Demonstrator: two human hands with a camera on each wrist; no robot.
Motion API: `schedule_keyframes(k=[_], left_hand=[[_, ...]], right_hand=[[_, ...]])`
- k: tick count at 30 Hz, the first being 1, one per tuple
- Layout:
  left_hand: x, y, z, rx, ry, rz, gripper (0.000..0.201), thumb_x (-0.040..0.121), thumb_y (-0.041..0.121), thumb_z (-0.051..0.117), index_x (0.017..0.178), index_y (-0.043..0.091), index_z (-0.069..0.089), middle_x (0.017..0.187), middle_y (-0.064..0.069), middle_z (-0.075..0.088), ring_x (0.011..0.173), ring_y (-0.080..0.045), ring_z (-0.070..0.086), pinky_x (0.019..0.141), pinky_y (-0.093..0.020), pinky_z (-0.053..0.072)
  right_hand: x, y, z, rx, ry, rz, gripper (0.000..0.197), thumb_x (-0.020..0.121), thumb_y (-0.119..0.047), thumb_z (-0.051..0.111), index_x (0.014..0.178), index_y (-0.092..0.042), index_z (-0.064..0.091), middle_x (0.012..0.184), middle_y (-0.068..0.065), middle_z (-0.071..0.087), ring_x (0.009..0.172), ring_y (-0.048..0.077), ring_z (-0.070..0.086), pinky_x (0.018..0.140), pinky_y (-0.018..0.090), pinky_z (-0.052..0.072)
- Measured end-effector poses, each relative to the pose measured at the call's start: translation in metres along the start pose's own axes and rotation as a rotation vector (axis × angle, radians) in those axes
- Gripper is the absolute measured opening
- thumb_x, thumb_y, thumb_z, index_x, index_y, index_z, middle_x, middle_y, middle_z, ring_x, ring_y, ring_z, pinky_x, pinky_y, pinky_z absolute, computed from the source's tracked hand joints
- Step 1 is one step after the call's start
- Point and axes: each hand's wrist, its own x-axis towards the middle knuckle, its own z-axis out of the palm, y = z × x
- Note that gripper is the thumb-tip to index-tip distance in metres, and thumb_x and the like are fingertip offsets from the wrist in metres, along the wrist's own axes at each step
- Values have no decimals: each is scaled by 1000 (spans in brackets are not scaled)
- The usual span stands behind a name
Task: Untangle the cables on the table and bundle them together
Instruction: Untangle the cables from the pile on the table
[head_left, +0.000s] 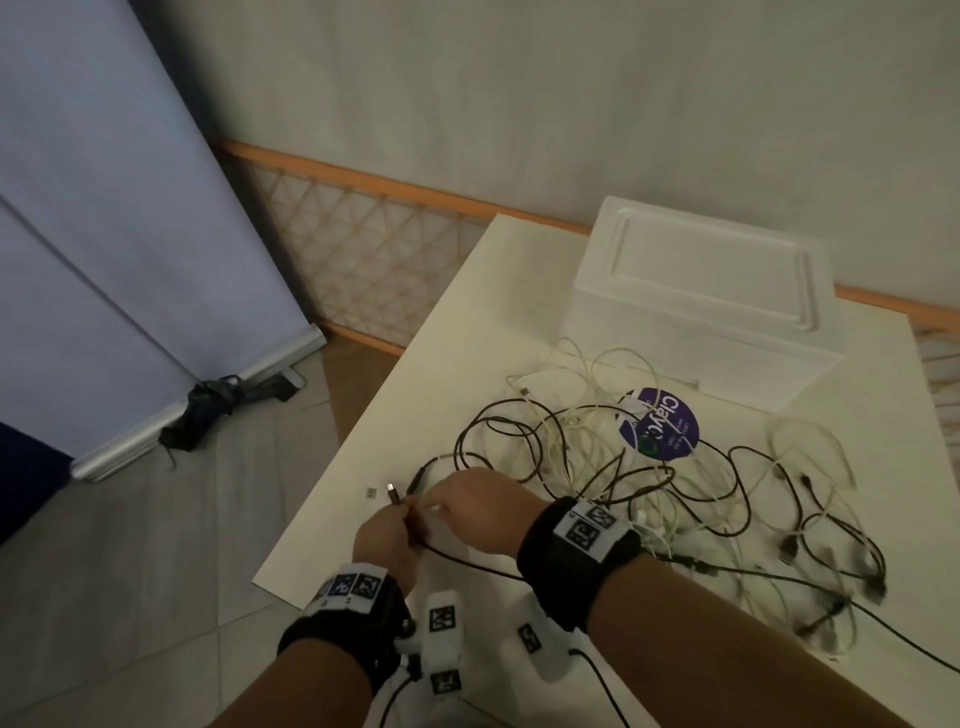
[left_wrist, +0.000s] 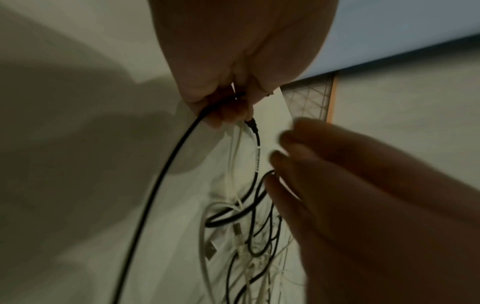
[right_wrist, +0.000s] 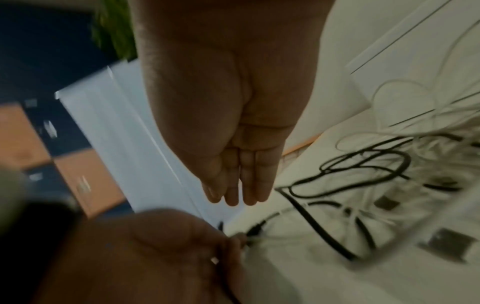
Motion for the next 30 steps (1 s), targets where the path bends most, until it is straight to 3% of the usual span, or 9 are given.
schedule_keyframes(k=[3, 5, 8, 10, 13, 16, 22, 26, 30], left_hand=[[10, -2, -6, 94, -17, 21, 16, 98, 7, 44, 91, 5, 58, 82, -7, 58, 74, -19, 55, 73, -31, 46], [15, -5, -8, 138, -22, 43, 25, 100, 8, 42, 102, -3, 64, 74, -7, 65, 73, -22, 56, 76, -35, 46], [12, 0, -8, 90, -39, 23, 31, 100, 4, 38, 88, -5, 66, 60, -7, 67, 71, -25, 56, 71, -34, 47], [7, 7, -5, 17, -68, 19, 30, 100, 3, 39, 81, -2, 62, 66, -11, 66, 73, -26, 58, 69, -34, 48], [2, 24, 2, -44, -137, 16, 24, 101, 8, 40, 88, 1, 60, 76, -12, 61, 74, -24, 58, 71, -33, 48], [-9, 41, 25, -94, -201, 24, 20, 100, 11, 42, 86, 7, 55, 65, -5, 54, 57, -17, 47, 59, -29, 41], [-40, 54, 92, -57, -375, 172, 18, 98, 18, 50, 98, 8, 66, 95, -3, 70, 49, -6, 37, 51, -20, 37], [-50, 59, 119, -132, -478, 145, 22, 99, 21, 47, 95, 9, 65, 95, -5, 70, 62, -8, 54, 50, -18, 45], [-53, 56, 129, 20, -556, 198, 21, 101, 19, 44, 97, 10, 62, 97, -8, 71, 52, -8, 42, 48, -20, 38]], right_hand=[[28, 13, 19, -200, -103, 89, 29, 94, -9, 42, 112, -1, 63, 114, 19, 61, 105, 37, 57, 88, 42, 46], [35, 24, 28, -308, -73, 106, 25, 92, -9, 42, 102, -3, 64, 105, 17, 63, 96, 37, 59, 75, 40, 43], [38, 37, 39, -388, -40, 133, 14, 83, -10, 50, 86, -11, 63, 82, 9, 66, 76, 31, 65, 59, 35, 37], [37, 41, 39, -297, 54, 182, 15, 86, -9, 47, 91, -11, 61, 86, 10, 65, 79, 31, 64, 64, 37, 43], [25, 45, 19, 129, 304, 339, 17, 96, -17, 42, 96, -12, 58, 95, 8, 64, 89, 26, 60, 77, 36, 46], [1, 52, -7, 363, 521, 425, 19, 96, -26, 48, 89, -14, 62, 85, 2, 67, 83, 19, 61, 76, 33, 47], [-33, 58, -22, 297, 525, 425, 22, 96, -33, 49, 83, -20, 61, 75, -3, 61, 73, 15, 57, 68, 30, 45], [-51, 60, -28, 336, 584, 448, 21, 95, -30, 51, 93, -17, 67, 84, -3, 66, 80, 15, 59, 73, 30, 46], [-60, 63, -34, 321, 646, 472, 19, 94, -30, 54, 84, -18, 66, 75, -8, 59, 76, 11, 54, 70, 28, 42]])
